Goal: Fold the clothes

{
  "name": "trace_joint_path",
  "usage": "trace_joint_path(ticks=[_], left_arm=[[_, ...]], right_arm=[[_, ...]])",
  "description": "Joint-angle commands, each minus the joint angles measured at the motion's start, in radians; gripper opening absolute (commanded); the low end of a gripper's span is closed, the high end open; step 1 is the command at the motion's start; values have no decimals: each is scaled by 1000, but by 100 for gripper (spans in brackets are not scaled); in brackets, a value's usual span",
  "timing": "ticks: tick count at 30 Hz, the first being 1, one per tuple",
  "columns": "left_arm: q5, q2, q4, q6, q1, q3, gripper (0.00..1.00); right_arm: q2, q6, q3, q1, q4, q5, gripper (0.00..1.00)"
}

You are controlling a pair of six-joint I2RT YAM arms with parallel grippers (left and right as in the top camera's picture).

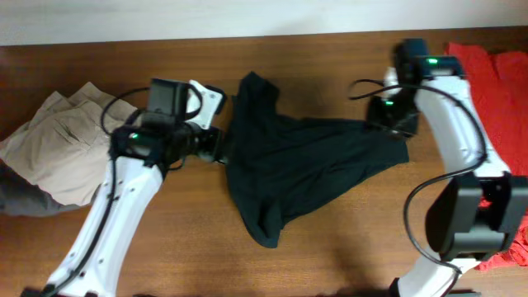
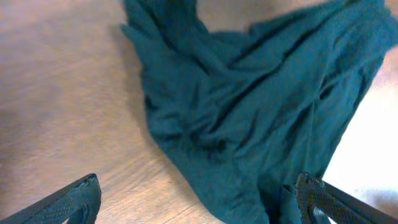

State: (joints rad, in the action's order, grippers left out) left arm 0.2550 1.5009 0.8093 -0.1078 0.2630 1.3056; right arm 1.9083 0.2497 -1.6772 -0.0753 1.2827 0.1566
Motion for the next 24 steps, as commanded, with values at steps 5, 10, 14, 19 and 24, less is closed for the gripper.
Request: trace_joint_path(ticks=[5,10,14,19,24], left_arm=[[11,141,-6,2,8,19,99],[11,219,-24,2,8,19,99],[11,251,-34,2,8,19,99],[11,282,-47,-2,14,19,99],[11,308,-47,-2,16,19,99]], right_arm=[[-36,40,222,-123,-113,71,55],[-36,105,380,-140,-315,72,55],[-35,146,447,-141,-443,72,55],[-34,161,462,-141,-507,71,47],[-34,182,463,-142,-536,32,7]])
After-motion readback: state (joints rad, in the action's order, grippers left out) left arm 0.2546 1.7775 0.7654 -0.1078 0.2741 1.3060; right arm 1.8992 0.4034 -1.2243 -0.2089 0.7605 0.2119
